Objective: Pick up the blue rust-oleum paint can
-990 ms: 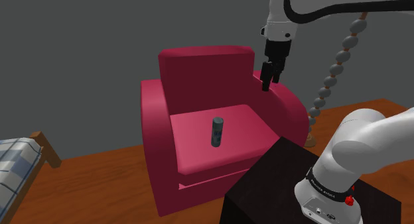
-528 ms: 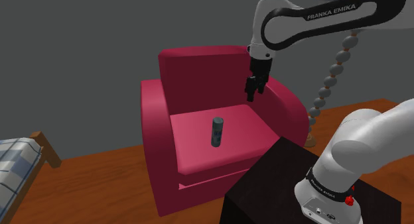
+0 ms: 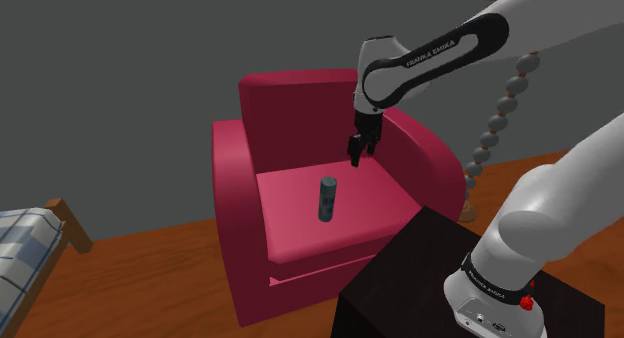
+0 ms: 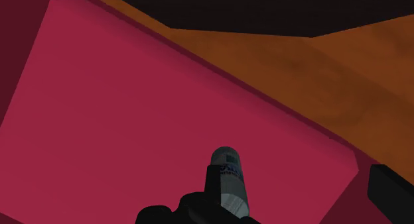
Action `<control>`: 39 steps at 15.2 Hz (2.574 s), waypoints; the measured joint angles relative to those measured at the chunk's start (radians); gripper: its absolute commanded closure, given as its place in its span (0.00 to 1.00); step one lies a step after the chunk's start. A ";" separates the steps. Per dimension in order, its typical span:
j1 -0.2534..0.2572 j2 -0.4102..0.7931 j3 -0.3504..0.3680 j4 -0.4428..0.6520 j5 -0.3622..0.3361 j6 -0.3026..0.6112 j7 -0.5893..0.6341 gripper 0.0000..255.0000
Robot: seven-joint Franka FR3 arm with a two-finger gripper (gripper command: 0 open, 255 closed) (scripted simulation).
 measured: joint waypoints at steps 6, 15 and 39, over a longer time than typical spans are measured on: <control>-0.005 0.226 -0.009 0.064 0.004 0.179 -0.012 0.00; -0.020 0.601 -0.018 0.262 0.024 0.380 -0.046 0.00; -0.029 0.761 -0.016 0.333 0.034 0.476 -0.060 1.00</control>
